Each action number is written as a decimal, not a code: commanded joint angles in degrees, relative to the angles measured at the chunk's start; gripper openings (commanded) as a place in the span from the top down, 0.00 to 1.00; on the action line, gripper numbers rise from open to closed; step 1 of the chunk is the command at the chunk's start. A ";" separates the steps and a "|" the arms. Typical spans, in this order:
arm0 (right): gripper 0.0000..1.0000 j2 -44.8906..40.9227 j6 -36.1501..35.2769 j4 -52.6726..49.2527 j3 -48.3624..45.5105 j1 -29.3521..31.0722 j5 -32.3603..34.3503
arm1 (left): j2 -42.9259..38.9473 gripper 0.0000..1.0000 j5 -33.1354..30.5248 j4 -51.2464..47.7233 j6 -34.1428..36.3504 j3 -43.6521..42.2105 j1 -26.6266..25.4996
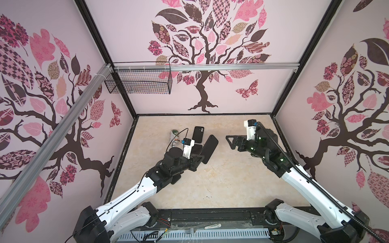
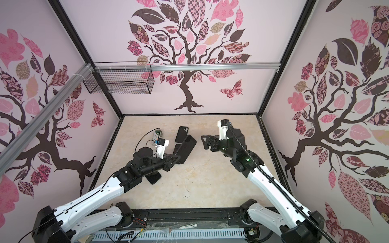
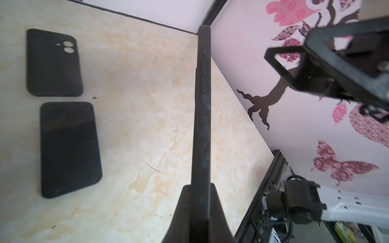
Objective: Take the phone out of the phone case
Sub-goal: 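Open the right gripper and draw it back while left holds the phone, then hold the black phone upright in the left gripper beside the open right gripper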
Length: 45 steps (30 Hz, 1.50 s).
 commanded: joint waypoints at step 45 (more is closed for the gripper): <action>0.59 0.03 11.53 24.98 -5.56 -4.28 -56.81 | -4.23 1.00 22.03 -5.37 32.55 9.73 -0.08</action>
